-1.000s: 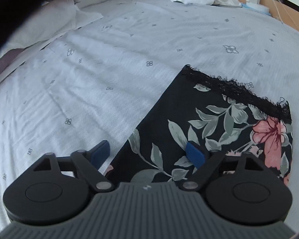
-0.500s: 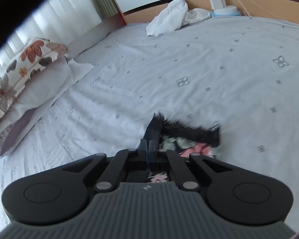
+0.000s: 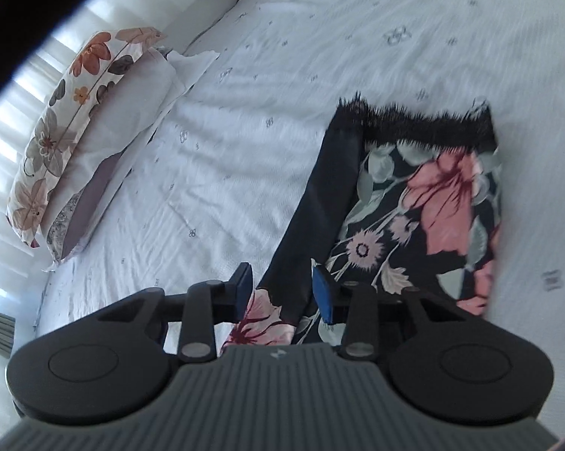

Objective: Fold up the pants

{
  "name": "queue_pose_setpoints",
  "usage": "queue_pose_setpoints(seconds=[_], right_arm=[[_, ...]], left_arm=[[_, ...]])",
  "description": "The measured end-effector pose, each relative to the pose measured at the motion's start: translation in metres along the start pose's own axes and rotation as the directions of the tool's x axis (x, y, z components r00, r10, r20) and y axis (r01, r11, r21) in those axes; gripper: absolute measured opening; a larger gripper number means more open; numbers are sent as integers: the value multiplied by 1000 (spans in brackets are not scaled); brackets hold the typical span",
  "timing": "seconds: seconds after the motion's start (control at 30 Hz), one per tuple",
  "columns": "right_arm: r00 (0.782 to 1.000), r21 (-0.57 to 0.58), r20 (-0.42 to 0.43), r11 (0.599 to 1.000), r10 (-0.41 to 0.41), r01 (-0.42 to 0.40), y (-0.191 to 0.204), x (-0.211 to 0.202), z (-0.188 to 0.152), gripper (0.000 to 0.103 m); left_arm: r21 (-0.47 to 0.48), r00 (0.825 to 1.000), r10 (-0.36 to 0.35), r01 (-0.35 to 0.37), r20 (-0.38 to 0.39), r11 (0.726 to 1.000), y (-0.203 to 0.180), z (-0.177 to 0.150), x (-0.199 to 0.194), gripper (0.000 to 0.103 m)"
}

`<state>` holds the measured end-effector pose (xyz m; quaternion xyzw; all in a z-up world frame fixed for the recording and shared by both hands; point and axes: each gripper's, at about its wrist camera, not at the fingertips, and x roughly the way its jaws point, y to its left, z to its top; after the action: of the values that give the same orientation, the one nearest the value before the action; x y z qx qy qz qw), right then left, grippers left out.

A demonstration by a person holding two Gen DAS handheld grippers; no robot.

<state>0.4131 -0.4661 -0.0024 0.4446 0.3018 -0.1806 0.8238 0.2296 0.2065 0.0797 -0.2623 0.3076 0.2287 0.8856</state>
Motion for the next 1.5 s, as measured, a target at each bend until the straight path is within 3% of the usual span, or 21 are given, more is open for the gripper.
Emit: queue_pose_setpoints(seconds=[0.17,0.2,0.27,0.3,0.4,0.5,0.67,0.7,0.83,0.9,1.1,1.27,1.37,1.4,1.5], right_arm=[[993,36,22,993,115,-116,-15,20,-16,40],[995,64,14,993,95,-95,-16,20,-16,49],[998,91,-8,994,64,-63,-17,17,-18,34],[997,108,-76,994,23,-15,-18,6,-25,33],[990,81,-124,995,70,-60,-18,-6,-38,38],[953,121,-232,978,193,-169,-18,-18,-73,48],[887,206,-310,935,343,-290,-10,-15,-110,46],[883,200,-313,933,350,-299,-6,-13,-113,45],[904,143,-296,950,307,-276,7,-4,-119,45],[931,105,-209,954,299,-282,14,2,-117,44],[969,142,-20,960,245,-240,4,20,-88,32],[983,207,92,962,162,-178,-10,35,-56,26],[986,240,132,961,105,-135,-21,43,-36,15],[988,243,133,963,83,-114,-25,44,-29,5],[985,231,155,967,73,-108,-23,40,-18,3]], left_arm=[[21,1000,3,-3,16,1000,-2,2,10,7],[18,1000,3,-3,15,1000,-1,3,12,7],[18,1000,6,-6,12,1000,-1,3,16,7],[20,1000,9,-9,11,1000,-1,3,18,7],[13,1000,11,-11,5,1000,1,4,24,7],[-5,1000,6,-6,2,1000,3,5,26,7],[-20,1000,-10,10,-8,1000,4,9,22,7],[-24,1000,-13,13,-6,1000,5,9,21,7],[-25,1000,-15,15,0,1000,4,10,18,7],[-24,1000,-16,16,1,1000,4,11,17,7],[-22,1000,-11,11,6,1000,6,10,16,7],[-11,1000,1,-1,11,1000,7,8,18,7],[-6,1000,7,-7,7,1000,7,7,21,7],[-5,1000,10,-10,6,1000,6,7,22,7],[-9,1000,-5,5,-7,1000,5,6,24,7]])
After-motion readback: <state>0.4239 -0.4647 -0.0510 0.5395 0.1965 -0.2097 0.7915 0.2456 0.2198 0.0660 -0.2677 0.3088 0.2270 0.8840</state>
